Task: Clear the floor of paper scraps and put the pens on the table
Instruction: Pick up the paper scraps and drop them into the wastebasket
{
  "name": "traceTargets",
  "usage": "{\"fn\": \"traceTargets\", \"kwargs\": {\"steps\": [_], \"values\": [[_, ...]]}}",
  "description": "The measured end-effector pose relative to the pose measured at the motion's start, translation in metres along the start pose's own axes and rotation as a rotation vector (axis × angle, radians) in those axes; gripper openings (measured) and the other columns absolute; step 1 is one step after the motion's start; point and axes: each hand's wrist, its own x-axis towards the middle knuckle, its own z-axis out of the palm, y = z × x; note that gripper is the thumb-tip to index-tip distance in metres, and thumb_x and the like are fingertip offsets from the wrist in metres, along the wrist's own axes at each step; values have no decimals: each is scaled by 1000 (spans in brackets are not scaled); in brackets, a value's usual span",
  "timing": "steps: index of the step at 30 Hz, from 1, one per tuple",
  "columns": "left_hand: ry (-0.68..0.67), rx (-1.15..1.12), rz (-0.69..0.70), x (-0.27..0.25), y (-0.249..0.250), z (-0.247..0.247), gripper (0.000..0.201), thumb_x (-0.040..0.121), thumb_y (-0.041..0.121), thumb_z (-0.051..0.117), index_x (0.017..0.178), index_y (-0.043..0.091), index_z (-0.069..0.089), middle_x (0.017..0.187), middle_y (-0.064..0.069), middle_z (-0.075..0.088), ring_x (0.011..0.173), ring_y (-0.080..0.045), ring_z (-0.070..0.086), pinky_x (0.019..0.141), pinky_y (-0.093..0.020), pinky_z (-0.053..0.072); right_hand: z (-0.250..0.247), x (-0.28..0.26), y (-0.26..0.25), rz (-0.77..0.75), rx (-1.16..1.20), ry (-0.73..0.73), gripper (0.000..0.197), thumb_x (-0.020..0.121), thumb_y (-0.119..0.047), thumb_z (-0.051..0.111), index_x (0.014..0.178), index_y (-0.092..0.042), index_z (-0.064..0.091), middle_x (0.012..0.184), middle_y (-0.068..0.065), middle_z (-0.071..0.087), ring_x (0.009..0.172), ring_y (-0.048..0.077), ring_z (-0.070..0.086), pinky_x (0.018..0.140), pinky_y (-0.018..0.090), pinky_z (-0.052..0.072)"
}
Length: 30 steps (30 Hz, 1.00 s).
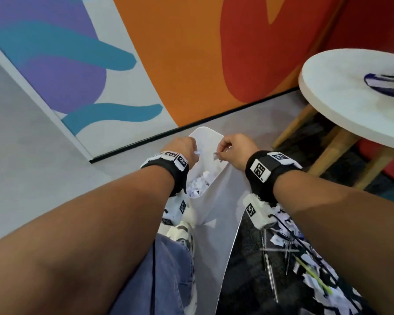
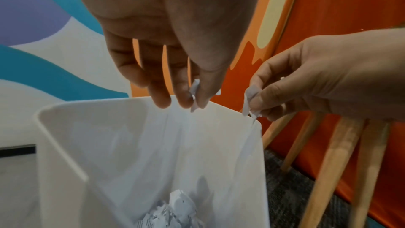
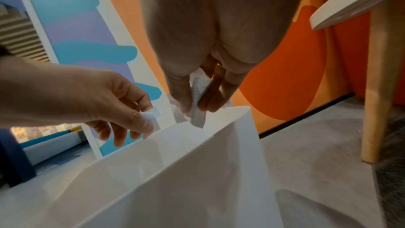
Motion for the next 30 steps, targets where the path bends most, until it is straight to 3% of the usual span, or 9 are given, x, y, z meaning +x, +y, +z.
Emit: {"fn": "traceTargets", "kwargs": {"steps": [4,7,10,13,16,19,22,26,30], "values": [[-83,-17,-41,12,-6,16,19,88,31,59,99,16,63,97,-5,67,90,-27,64,71,-31,49,17,10,7,22,-77,52,15,78,-21,75,67,-22,64,77,-2,69,74,17,63,63,22,47],[-132,-1,-56,16,-10,26,20,85,29,63,100,15,63,98,-5,67,87,-28,64,71,-31,51,22,11,11,-2,-155,5,9,81,-19,70,77,-26,66,90,-3,67,91,18,63,83,29,50],[-245,48,-62,16,-12,33,41,73,27,78,109,25,60,105,4,61,91,-24,63,71,-29,47,24,8,12,-20,-359,-148,10,86,-30,65,95,-33,67,104,-6,66,105,17,57,101,34,37],[-298,78,-62,15,-8,38,57,67,22,81,116,33,56,105,9,57,90,-22,61,75,-30,48,23,6,16,3,-363,-100,9,90,-36,59,95,-38,66,105,-7,67,108,19,55,99,34,27],[-260,82,2,14,13,32,50,79,15,70,124,27,54,116,1,60,102,-25,62,81,-31,49,16,1,26,51,-215,33,14,90,-32,56,101,-35,66,107,-10,67,108,17,57,100,36,26],[-150,78,122,13,53,23,40,83,16,61,120,30,56,115,3,63,103,-22,62,90,-37,50,2,-14,44,91,-116,144,19,90,-27,56,105,-33,65,106,-8,67,109,17,57,99,36,27],[-69,20,244,2,103,29,27,85,22,56,110,31,60,107,2,66,97,-23,63,79,-32,50,-9,-39,75,168,-21,220,23,90,-23,57,110,-31,65,118,-7,65,114,21,55,103,37,33],[-169,-65,366,-17,164,65,15,84,23,60,97,28,66,101,-1,67,95,-25,63,75,-30,48,-9,-83,138,386,88,225,18,87,-21,57,99,-32,66,98,-1,70,98,26,61,93,38,48],[-356,-47,404,-27,206,131,13,83,18,60,84,31,61,102,0,69,96,-24,64,74,-27,47,-2,-136,212,561,198,135,18,89,-15,57,98,-24,69,106,4,69,101,22,64,87,28,50]]}}
